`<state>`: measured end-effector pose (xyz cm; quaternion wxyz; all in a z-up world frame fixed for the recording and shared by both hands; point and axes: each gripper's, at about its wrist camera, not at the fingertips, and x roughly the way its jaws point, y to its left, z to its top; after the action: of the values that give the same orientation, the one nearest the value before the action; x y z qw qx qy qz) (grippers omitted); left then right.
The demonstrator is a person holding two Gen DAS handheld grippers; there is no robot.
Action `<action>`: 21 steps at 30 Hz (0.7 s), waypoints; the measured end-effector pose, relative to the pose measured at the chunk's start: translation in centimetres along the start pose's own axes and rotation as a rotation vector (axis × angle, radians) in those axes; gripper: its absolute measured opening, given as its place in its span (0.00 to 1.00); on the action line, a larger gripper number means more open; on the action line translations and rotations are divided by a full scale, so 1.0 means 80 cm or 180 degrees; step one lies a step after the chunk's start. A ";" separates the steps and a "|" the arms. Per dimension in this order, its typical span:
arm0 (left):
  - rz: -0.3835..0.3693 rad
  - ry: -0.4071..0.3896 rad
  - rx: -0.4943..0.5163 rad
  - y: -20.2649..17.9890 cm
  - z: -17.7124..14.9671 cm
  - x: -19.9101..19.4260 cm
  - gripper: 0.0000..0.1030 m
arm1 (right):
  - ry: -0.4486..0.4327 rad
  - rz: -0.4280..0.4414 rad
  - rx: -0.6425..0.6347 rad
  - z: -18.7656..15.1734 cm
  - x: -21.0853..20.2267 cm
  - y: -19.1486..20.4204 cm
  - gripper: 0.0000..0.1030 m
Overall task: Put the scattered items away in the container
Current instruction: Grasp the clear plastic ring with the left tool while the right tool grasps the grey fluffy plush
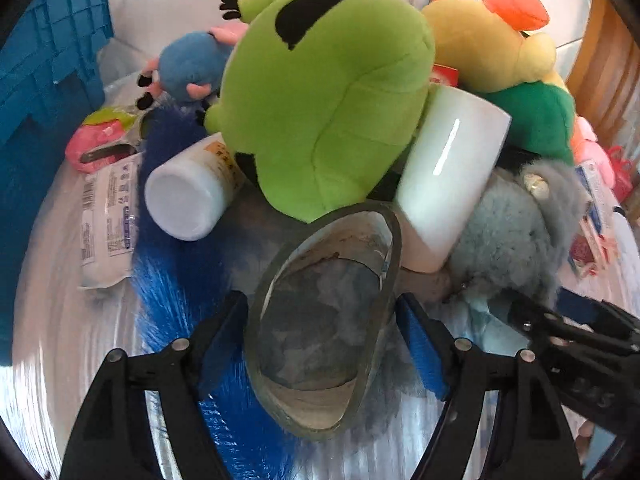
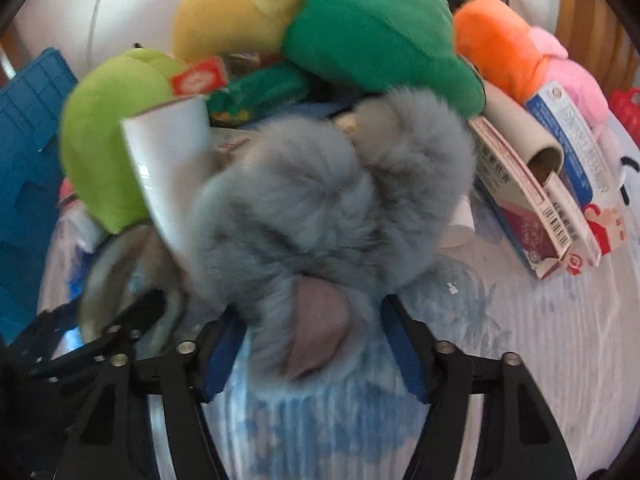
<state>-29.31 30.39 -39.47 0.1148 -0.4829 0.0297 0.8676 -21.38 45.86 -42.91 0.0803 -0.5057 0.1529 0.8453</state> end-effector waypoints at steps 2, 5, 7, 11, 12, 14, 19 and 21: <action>0.0020 -0.0005 -0.0030 -0.002 -0.003 -0.003 0.74 | -0.0018 -0.0077 -0.0028 -0.001 -0.005 -0.004 0.30; 0.0080 -0.0001 -0.0029 -0.016 -0.009 -0.007 0.73 | 0.0021 -0.0159 0.0036 -0.008 -0.019 -0.022 0.08; 0.0009 0.0031 -0.0043 -0.027 -0.018 -0.014 0.73 | 0.0017 -0.0189 0.0055 -0.015 -0.031 -0.035 0.08; -0.0073 0.0064 -0.0001 -0.052 -0.035 -0.021 0.73 | 0.0115 -0.0291 0.0154 -0.039 -0.058 -0.067 0.08; -0.0064 0.0063 0.0037 -0.062 -0.038 -0.023 0.73 | 0.0128 -0.0341 0.0169 -0.043 -0.064 -0.073 0.08; -0.0057 0.0077 0.0079 -0.073 -0.041 -0.024 0.73 | 0.0136 -0.0474 0.0165 -0.050 -0.078 -0.086 0.08; -0.0113 0.0129 0.0052 -0.083 -0.043 -0.028 0.73 | 0.0257 -0.0532 0.0074 -0.055 -0.103 -0.103 0.29; -0.0122 0.0124 0.0092 -0.090 -0.045 -0.030 0.73 | 0.0173 -0.0411 0.0094 -0.055 -0.125 -0.101 0.41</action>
<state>-23.48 36.38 -38.90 0.1378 -0.4985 0.0352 0.8551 -10.61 52.12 -37.47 0.1379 -0.5360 0.1346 0.8219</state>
